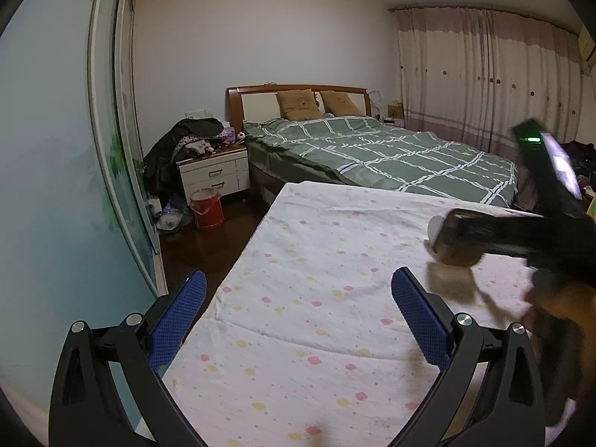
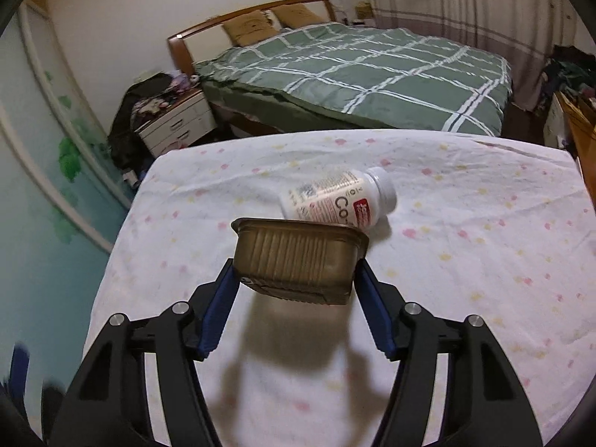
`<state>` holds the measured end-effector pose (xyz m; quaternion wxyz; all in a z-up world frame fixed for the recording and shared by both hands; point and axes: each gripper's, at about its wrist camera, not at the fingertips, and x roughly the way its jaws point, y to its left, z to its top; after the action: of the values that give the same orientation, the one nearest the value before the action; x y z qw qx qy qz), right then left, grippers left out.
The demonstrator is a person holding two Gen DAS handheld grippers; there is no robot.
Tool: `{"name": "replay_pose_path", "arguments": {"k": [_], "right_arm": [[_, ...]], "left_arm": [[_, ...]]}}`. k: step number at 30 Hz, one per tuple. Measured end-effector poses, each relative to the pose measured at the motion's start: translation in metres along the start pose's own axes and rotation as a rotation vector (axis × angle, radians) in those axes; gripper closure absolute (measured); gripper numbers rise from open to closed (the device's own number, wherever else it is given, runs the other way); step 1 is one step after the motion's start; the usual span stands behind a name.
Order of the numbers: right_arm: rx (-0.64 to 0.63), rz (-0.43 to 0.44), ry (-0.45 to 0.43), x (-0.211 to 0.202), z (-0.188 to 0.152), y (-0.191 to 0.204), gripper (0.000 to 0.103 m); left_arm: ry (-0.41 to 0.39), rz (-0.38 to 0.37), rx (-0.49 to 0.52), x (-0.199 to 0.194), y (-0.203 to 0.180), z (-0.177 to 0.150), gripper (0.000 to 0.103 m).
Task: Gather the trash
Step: 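Carry the brown tray over the bin and open the right gripper, then grasp the white pill bottle with the left gripper and lift it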
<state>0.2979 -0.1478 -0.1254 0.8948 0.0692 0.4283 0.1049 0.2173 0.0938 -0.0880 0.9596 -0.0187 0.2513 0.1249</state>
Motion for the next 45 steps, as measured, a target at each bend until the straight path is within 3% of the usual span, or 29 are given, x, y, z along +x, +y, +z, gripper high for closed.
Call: {"name": "replay_pose_path", "arguments": {"k": [5, 10, 16, 20, 25, 31, 36, 40, 45], "right_arm": [[-0.023, 0.041, -0.019, -0.047, -0.029, -0.025, 0.042], [0.023, 0.013, -0.09, -0.105, -0.062, -0.075, 0.042], [0.165, -0.122, -0.163, -0.175, -0.094, -0.178, 0.042], [0.277, -0.283, -0.188, -0.213, -0.12, -0.263, 0.042], [0.407, -0.385, -0.148, -0.218, -0.155, -0.345, 0.042], [0.491, -0.463, -0.095, -0.203, -0.183, -0.404, 0.041], [0.559, -0.481, -0.061, -0.191, -0.192, -0.432, 0.034], [0.569, -0.494, -0.086, -0.196, -0.192, -0.441, 0.031], [0.546, -0.492, -0.134, -0.209, -0.189, -0.434, 0.03]], "left_arm": [[0.0, 0.0, 0.003, 0.0, -0.001, 0.0, 0.005], [0.024, -0.02, 0.003, 0.006, -0.002, -0.001, 0.005], [0.035, -0.034, 0.001, 0.013, -0.003, -0.001, 0.005], [0.024, -0.04, 0.006, 0.011, -0.006, 0.0, 0.005], [0.017, -0.055, 0.022, 0.009, -0.011, -0.001, 0.005], [0.076, -0.136, 0.018, 0.019, -0.018, -0.003, 0.005], [0.143, -0.249, 0.052, 0.021, -0.038, -0.002, 0.005], [0.173, -0.354, 0.114, 0.02, -0.06, 0.009, 0.005], [0.189, -0.423, 0.185, 0.037, -0.088, 0.029, 0.005]]}}
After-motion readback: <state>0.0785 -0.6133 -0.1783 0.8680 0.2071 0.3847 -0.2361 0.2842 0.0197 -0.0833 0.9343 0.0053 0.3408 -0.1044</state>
